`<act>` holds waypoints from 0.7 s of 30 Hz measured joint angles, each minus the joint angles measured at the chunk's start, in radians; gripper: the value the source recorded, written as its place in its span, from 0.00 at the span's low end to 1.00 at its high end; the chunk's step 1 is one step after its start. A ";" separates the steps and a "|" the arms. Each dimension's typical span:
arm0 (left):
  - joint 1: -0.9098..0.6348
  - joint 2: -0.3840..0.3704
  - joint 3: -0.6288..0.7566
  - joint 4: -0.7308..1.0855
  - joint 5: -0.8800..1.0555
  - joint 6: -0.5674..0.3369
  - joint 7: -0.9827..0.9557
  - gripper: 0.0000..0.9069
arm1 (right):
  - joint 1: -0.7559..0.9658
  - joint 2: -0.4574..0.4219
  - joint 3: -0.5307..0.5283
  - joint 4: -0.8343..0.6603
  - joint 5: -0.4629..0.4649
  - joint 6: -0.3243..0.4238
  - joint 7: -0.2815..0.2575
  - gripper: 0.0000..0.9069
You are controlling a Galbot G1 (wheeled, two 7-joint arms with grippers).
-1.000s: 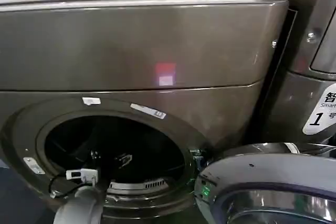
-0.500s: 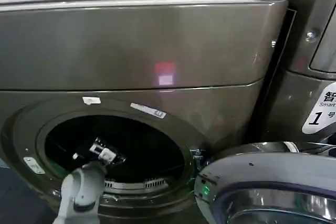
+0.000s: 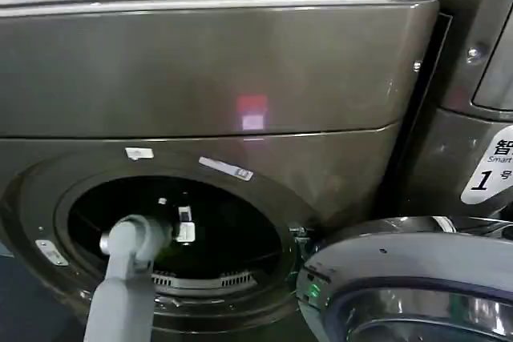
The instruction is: Grasp the clothes from the dryer.
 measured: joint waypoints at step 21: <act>0.027 0.009 0.015 0.069 -0.027 0.025 0.012 1.00 | -0.003 0.008 -0.010 0.011 -0.007 0.001 0.001 1.00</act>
